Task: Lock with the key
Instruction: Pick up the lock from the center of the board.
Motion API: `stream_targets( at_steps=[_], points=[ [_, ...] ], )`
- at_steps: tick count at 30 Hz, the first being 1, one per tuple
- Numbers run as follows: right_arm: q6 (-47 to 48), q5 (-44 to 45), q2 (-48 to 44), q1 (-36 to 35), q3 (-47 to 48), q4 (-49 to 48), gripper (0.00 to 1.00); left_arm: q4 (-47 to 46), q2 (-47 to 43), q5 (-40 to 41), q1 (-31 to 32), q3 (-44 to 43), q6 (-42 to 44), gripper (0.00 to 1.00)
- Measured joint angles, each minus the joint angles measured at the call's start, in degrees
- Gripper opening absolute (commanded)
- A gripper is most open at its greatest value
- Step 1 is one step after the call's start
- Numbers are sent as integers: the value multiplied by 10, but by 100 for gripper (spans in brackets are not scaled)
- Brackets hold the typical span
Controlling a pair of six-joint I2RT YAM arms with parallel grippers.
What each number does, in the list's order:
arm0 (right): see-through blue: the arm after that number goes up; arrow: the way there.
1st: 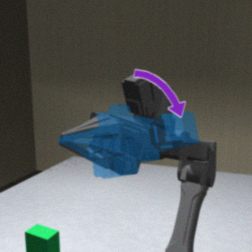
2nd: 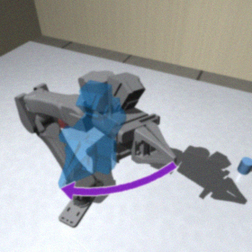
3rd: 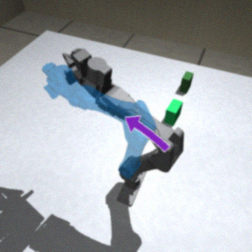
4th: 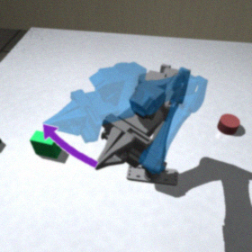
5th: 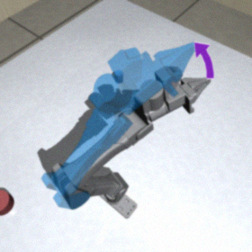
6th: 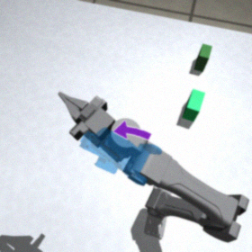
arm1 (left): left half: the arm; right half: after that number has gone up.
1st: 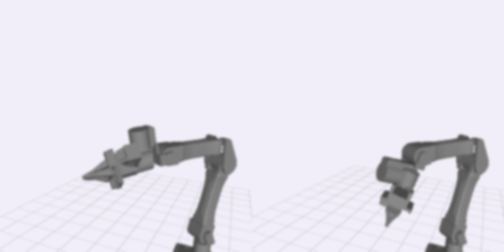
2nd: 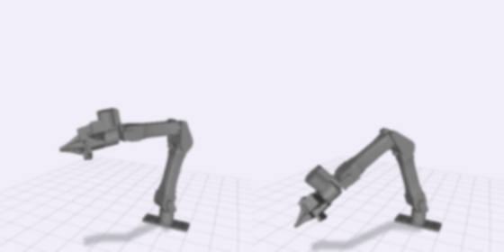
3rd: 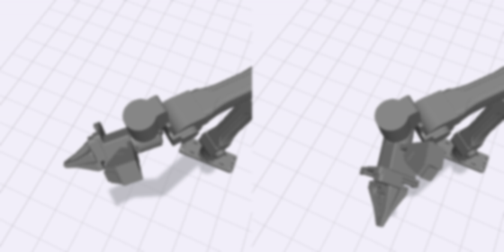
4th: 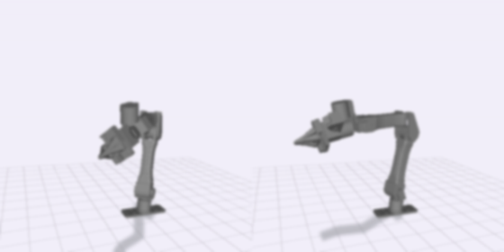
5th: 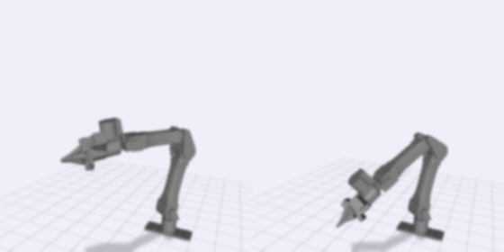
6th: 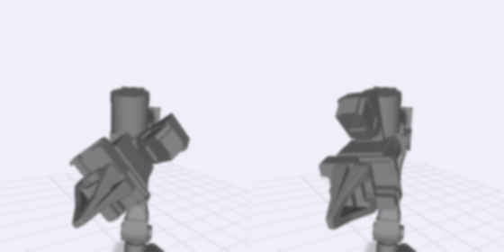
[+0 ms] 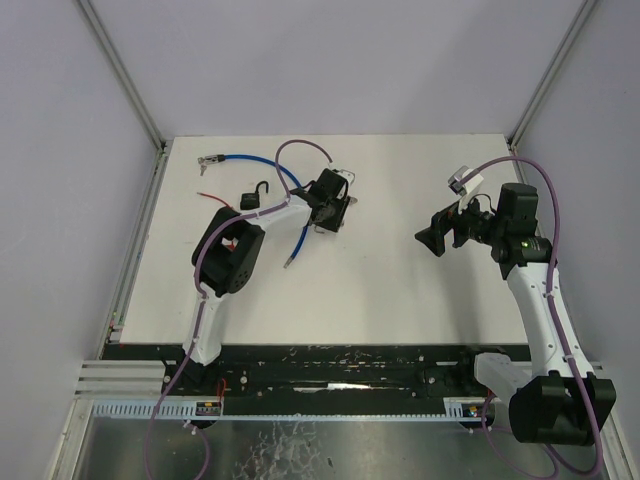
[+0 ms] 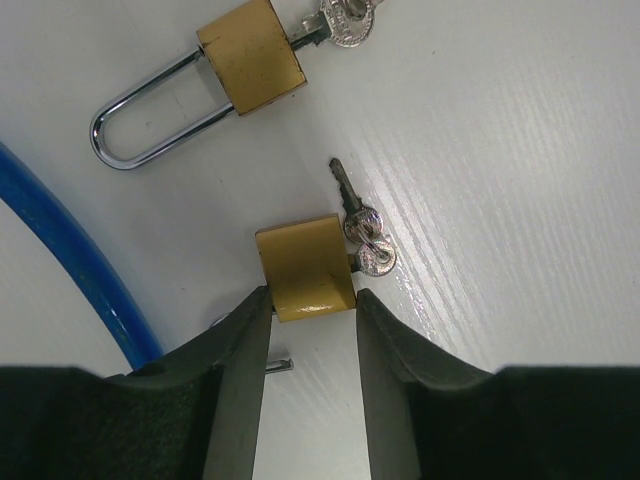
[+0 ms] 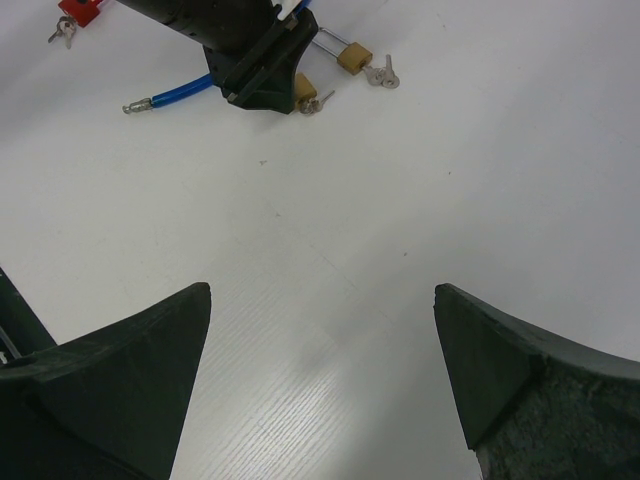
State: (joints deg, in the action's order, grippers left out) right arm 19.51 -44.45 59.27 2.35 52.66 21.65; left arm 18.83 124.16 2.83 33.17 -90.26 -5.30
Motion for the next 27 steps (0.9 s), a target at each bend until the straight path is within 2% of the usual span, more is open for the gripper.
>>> stream_targets(
  at_steps=[3,7,15,21,27],
  points=[
    [-1,-1,0,0,0,0,99,0,0,-1,0,0,0,42],
    [-9,-16,3,0,0,-1,99,0,0,-3,0,0,0,43],
    [-42,-58,24,0,-1,-17,99,0,0,-3,0,0,0,12],
    [-104,-96,31,0,-38,-79,99,-7,-20,-6,3,25,3,7],
    [-247,-124,52,0,-123,-233,99,-65,-145,-17,29,157,19,4]
  ],
)
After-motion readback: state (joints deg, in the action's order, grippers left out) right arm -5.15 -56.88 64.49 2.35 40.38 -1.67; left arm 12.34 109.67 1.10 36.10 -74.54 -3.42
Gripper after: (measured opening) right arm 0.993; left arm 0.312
